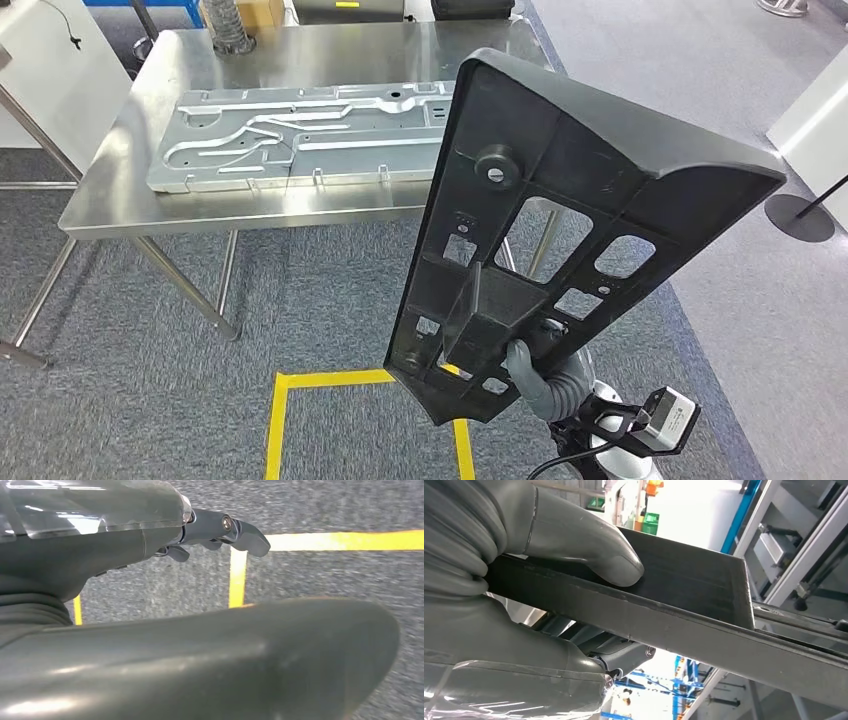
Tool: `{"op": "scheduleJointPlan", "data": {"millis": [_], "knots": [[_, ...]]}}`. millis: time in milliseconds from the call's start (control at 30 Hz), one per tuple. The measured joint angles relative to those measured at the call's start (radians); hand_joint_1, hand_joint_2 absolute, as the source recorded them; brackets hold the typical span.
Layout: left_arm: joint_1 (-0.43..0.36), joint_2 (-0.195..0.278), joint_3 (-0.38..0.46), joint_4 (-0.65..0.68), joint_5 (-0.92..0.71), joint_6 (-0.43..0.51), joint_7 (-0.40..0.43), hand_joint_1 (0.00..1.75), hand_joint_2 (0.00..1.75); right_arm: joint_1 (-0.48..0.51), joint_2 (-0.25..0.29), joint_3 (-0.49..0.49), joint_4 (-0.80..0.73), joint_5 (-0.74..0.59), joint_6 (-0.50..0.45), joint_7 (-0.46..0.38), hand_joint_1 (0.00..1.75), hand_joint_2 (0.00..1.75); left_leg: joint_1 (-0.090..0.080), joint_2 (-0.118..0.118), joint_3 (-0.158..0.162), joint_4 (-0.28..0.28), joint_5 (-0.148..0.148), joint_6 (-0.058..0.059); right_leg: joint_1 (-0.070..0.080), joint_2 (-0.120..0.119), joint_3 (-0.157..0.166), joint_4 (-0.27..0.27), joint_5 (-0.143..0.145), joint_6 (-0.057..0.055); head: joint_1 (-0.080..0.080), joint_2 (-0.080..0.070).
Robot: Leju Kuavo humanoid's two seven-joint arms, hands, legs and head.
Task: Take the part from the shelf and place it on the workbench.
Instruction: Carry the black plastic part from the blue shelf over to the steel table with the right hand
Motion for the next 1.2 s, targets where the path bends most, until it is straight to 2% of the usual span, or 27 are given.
{"op": "scheduleJointPlan", "data": {"millis": [67, 100, 133, 200, 267, 333, 367, 400, 433, 467, 533, 567, 600, 700, 767, 800, 867, 900, 933, 967, 1033, 1067, 1100, 1200], "knots": [[-0.003, 0.0, 0.0, 0.0, 0.0, -0.003, 0.0, 0.0, 0.0, -0.004, -0.001, 0.001, 0.003, 0.005, 0.0, 0.001, 1.75, 1.75, -0.001, 0.0, 0.017, 0.0, -0.017, -0.011, 0.006, -0.001, 0.034, -0.104, 0.059, -0.01, 0.0, 0.0], [-0.004, 0.0, 0.0, 0.0, 0.0, -0.005, 0.0, 0.0, 0.0, -0.007, -0.002, 0.001, 0.004, 0.007, 0.0, 0.001, 1.75, 1.75, -0.002, 0.0, 0.023, 0.0, -0.022, -0.017, 0.008, 0.0, 0.039, -0.122, 0.066, -0.017, 0.0, 0.0], [-0.005, 0.0, 0.0, 0.0, 0.0, -0.006, 0.001, 0.0, 0.0, -0.011, -0.002, 0.001, 0.006, 0.008, 0.0, 0.002, 1.75, 1.75, -0.004, 0.0, 0.027, 0.001, -0.023, -0.024, 0.011, 0.0, 0.04, -0.122, 0.059, -0.025, 0.0, 0.0], [-0.008, 0.0, 0.0, 0.0, 0.0, -0.009, 0.001, 0.0, 0.0, -0.02, -0.003, 0.002, 0.008, 0.01, 0.0, 0.002, 1.75, 1.75, -0.004, 0.002, 0.025, 0.018, -0.023, -0.035, 0.007, 0.001, 0.05, -0.128, 0.062, -0.04, 0.0, 0.0], [-0.012, -0.001, 0.0, 0.0, 0.0, -0.012, 0.002, 0.0, 0.0, -0.03, -0.003, 0.002, 0.01, 0.01, 0.0, 0.002, 1.75, 1.75, -0.002, 0.003, -0.019, 0.095, -0.034, -0.042, 0.004, 0.0, 0.064, -0.135, 0.057, -0.051, 0.0, 0.0], [-0.013, -0.002, 0.0, 0.0, 0.003, -0.013, 0.003, 0.0, 0.0, -0.038, -0.003, 0.004, 0.015, 0.01, 0.001, 0.002, 1.75, 1.75, 0.0, 0.003, -0.101, 0.224, -0.08, -0.049, 0.006, -0.001, 0.076, -0.137, 0.045, -0.058, 0.0, 0.0], [-0.011, -0.003, 0.0, 0.0, 0.005, -0.012, 0.004, 0.0, 0.0, -0.04, -0.003, 0.006, 0.018, 0.01, 0.002, 0.002, 1.75, 1.75, 0.001, 0.003, -0.14, 0.275, -0.107, -0.051, 0.007, -0.001, 0.084, -0.137, 0.038, -0.059, 0.0, 0.0], [-0.009, -0.003, 0.001, 0.0, 0.007, -0.011, 0.006, 0.0, 0.0, -0.04, -0.003, 0.008, 0.02, 0.01, 0.004, 0.002, 1.75, 1.75, 0.001, 0.003, -0.167, 0.301, -0.123, -0.053, 0.009, 0.0, 0.092, -0.137, 0.03, -0.06, 0.0, 0.0], [-0.007, -0.003, 0.002, 0.0, 0.008, -0.009, 0.007, 0.0, 0.0, -0.04, -0.003, 0.01, 0.022, 0.01, 0.006, 0.002, 1.75, 1.75, 0.001, 0.003, -0.177, 0.291, -0.116, -0.052, 0.01, 0.001, 0.103, -0.136, 0.022, -0.059, 0.0, 0.0], [-0.006, -0.003, 0.003, 0.0, 0.01, -0.008, 0.009, 0.0, 0.0, -0.04, -0.003, 0.012, 0.024, 0.01, 0.009, 0.002, 1.75, 1.75, 0.001, 0.003, -0.171, 0.248, -0.085, -0.049, 0.01, 0.001, 0.116, -0.136, 0.013, -0.058, 0.0, 0.0], [-0.005, -0.003, 0.005, 0.0, 0.015, -0.003, 0.011, 0.0, 0.0, -0.043, -0.003, 0.016, 0.025, 0.01, 0.014, 0.002, 1.75, 1.75, -0.002, 0.005, -0.135, 0.114, 0.015, -0.037, 0.013, 0.001, 0.139, -0.136, -0.005, -0.054, 0.0, 0.0], [-0.005, -0.003, 0.006, 0.0, 0.017, 0.0, 0.013, 0.0, 0.0, -0.046, -0.002, 0.018, 0.026, 0.01, 0.015, 0.002, 1.75, 1.75, -0.004, 0.006, -0.122, 0.064, 0.048, -0.031, 0.013, 0.001, 0.146, -0.136, -0.013, -0.049, 0.0, 0.0], [-0.005, -0.003, 0.008, 0.0, 0.02, 0.003, 0.014, 0.0, 0.0, -0.049, -0.001, 0.02, 0.027, 0.01, 0.016, 0.002, 1.75, 1.75, -0.008, 0.006, -0.115, 0.035, 0.067, -0.025, 0.014, 0.002, 0.149, -0.138, -0.018, -0.044, 0.0, 0.0], [-0.003, -0.004, 0.014, 0.0, 0.026, 0.005, 0.017, 0.0, 0.0, -0.059, 0.001, 0.027, 0.027, 0.009, 0.018, 0.002, 1.75, 1.75, -0.008, 0.005, -0.097, 0.015, 0.07, -0.008, 0.014, 0.003, 0.158, -0.13, -0.02, -0.024, 0.0, 0.0], [-0.003, -0.005, 0.017, 0.0, 0.027, 0.005, 0.017, 0.0, 0.0, -0.068, 0.001, 0.029, 0.027, 0.008, 0.018, 0.001, 1.75, 1.75, -0.003, 0.003, -0.077, 0.006, 0.067, 0.003, 0.012, 0.002, 0.137, -0.073, -0.038, -0.015, 0.0, 0.0], [-0.003, -0.006, 0.019, 0.0, 0.027, 0.005, 0.017, 0.0, 0.0, -0.071, 0.001, 0.03, 0.026, 0.008, 0.018, 0.0, 1.75, 1.75, -0.003, 0.003, -0.07, 0.004, 0.062, 0.006, 0.01, 0.002, 0.106, -0.019, -0.059, -0.011, 0.0, 0.0], [-0.003, -0.006, 0.022, 0.0, 0.027, 0.005, 0.017, 0.0, 0.0, -0.072, 0.001, 0.03, 0.025, 0.008, 0.016, 0.0, 1.75, 1.75, -0.003, 0.002, -0.059, 0.005, 0.05, 0.009, 0.006, 0.002, 0.021, 0.106, -0.109, -0.002, 0.0, 0.0], [-0.002, -0.006, 0.022, 0.0, 0.026, 0.005, 0.016, 0.0, 0.0, -0.07, 0.001, 0.03, 0.022, 0.008, 0.014, 0.0, 1.75, 1.75, -0.003, 0.002, -0.052, 0.005, 0.043, 0.009, 0.004, 0.002, -0.013, 0.143, -0.121, 0.001, 0.0, 0.0], [-0.001, -0.006, 0.023, 0.0, 0.025, 0.005, 0.016, 0.0, 0.0, -0.066, 0.001, 0.031, 0.017, 0.008, 0.012, 0.0, 1.75, 1.75, -0.003, 0.001, -0.042, 0.005, 0.035, 0.008, 0.004, 0.001, -0.03, 0.147, -0.113, 0.003, 0.0, 0.0], [0.0, -0.006, 0.023, 0.0, 0.025, 0.005, 0.016, 0.0, 0.0, -0.063, 0.001, 0.031, 0.01, 0.007, 0.011, 0.0, 1.75, 1.75, -0.004, 0.001, -0.031, 0.005, 0.027, 0.007, 0.003, 0.001, -0.028, 0.114, -0.084, 0.002, 0.0, 0.0], [0.001, -0.008, 0.023, 0.001, 0.022, 0.004, 0.016, 0.0, 0.0, -0.059, 0.001, 0.031, -0.008, 0.004, 0.01, 0.0, 1.75, 1.75, -0.004, 0.0, -0.006, 0.005, 0.008, 0.003, 0.005, 0.001, 0.011, -0.02, 0.012, -0.006, 0.0, 0.0], [0.0, -0.009, 0.023, 0.001, 0.021, 0.003, 0.015, 0.0, 0.0, -0.057, 0.0, 0.03, -0.015, 0.002, 0.009, 0.0, 1.75, 1.75, -0.005, 0.0, 0.003, 0.005, 0.0, -0.002, 0.008, 0.001, 0.028, -0.076, 0.042, -0.012, 0.0, 0.0], [-0.001, -0.01, 0.023, 0.001, 0.02, 0.003, 0.015, 0.0, 0.0, -0.056, 0.0, 0.03, -0.023, 0.0, 0.009, 0.0, 1.75, 1.75, -0.006, -0.001, 0.007, 0.003, -0.008, -0.007, 0.012, 0.001, 0.038, -0.111, 0.061, -0.019, 0.0, 0.0], [-0.003, -0.011, 0.023, 0.001, 0.017, 0.002, 0.016, 0.0, 0.0, -0.05, -0.002, 0.029, -0.042, -0.003, 0.013, 0.0, 1.75, 1.75, -0.007, 0.001, 0.016, 0.01, -0.015, -0.025, 0.013, 0.003, 0.05, -0.131, 0.064, -0.039, 0.0, 0.0]]}}
